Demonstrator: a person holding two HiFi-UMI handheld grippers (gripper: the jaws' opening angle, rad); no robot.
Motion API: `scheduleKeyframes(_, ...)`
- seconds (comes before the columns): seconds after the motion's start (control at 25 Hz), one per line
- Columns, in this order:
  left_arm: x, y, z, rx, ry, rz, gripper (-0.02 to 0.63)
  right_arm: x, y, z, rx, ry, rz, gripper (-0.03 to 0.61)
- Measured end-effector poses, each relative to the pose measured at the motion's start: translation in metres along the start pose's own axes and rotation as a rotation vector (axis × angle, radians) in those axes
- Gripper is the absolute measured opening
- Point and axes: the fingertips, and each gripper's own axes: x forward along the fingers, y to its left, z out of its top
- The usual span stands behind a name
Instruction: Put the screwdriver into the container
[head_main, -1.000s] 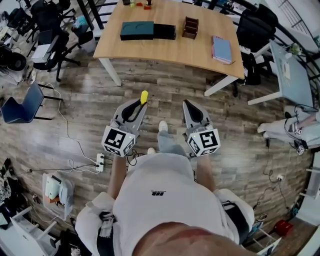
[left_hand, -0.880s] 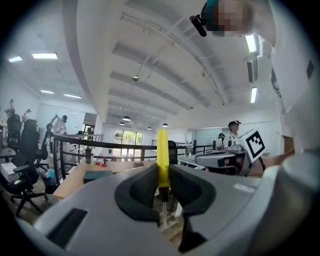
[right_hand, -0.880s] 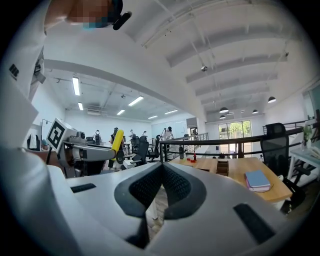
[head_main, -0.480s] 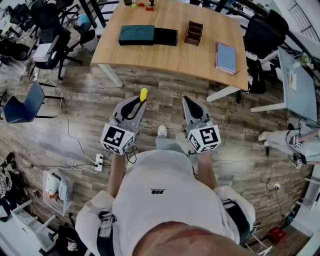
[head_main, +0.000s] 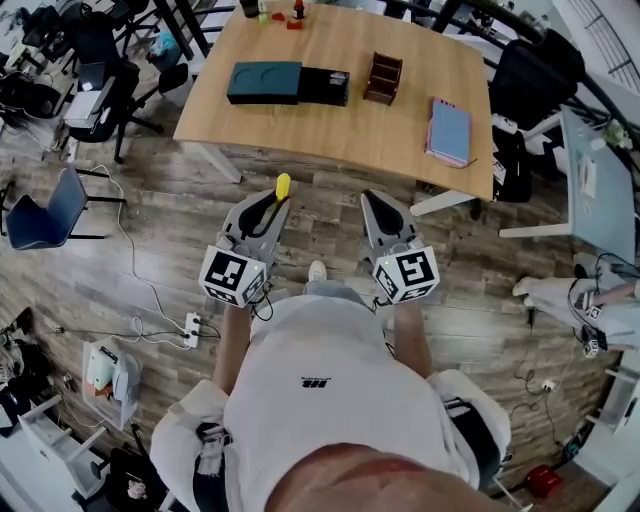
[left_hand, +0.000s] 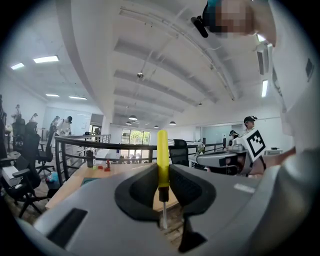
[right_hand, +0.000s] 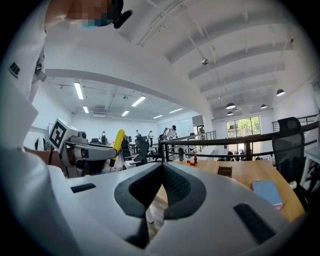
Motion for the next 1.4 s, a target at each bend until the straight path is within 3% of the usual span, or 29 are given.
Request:
scheduleKeyframes(0.72, 0.065, 0.044, 0.010, 0.009, -0.020, 0.073, 0.075, 0.060, -0.039, 0.007, -0.011, -0.002, 0.046, -0.005)
scheduleKeyframes(1.4, 0.134, 0.117, 0.006, 0.010, 0.014, 0.025, 0.075, 0.148, -0.074, 0.007, -0.005, 0.036, 0.017, -0.005)
